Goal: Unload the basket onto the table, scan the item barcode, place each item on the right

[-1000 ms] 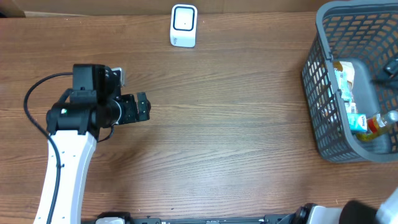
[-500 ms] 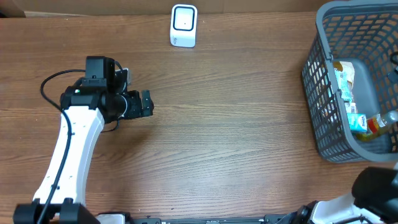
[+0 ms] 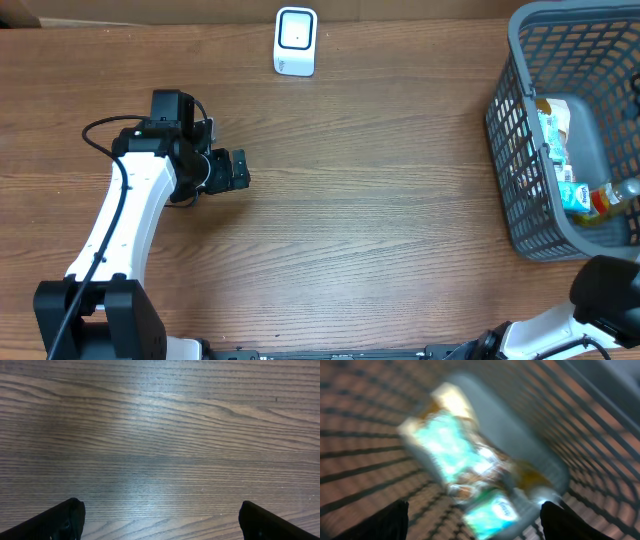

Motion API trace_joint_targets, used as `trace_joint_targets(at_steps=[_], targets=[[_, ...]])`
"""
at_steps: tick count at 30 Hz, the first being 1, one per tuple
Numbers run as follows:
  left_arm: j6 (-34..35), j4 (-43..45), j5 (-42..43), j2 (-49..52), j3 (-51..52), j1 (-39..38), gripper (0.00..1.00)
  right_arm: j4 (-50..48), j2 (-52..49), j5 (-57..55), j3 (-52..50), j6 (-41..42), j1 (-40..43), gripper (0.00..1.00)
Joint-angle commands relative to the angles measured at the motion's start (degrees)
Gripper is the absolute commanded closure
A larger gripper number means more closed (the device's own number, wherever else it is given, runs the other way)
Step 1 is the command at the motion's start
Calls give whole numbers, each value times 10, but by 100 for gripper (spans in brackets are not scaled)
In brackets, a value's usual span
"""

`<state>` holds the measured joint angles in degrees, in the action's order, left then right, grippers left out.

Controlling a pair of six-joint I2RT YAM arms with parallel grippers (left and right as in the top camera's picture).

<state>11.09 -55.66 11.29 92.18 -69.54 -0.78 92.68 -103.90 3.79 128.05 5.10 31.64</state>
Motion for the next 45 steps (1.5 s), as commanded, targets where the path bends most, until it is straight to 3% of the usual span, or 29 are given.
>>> trace_joint_targets(at_steps=[1,3,11,22,29,38,42,45], targets=[[9,2,-3,4,-8,1,1,5,10,156,72,-101,-46,19],[9,2,-3,4,-8,1,0,3,10,155,81,-133,-95,19],[9,2,-3,4,-8,1,0,-2,-6,-15,21,-127,-239,12],[9,2,-3,4,-8,1,0,-78,-9,-47,-136,-125,-258,13],[9,2,-3,4,-8,1,0,-90,-10,-53,-158,-127,-258,29],[9,2,-3,4,-8,1,0,-122,-10,-74,-158,-143,-258,61],[9,2,-3,4,-8,1,0,-144,-10,-74,-157,-143,-258,81],[9,2,-3,4,-8,1,0,-156,-10,-74,-157,-143,-258,91]])
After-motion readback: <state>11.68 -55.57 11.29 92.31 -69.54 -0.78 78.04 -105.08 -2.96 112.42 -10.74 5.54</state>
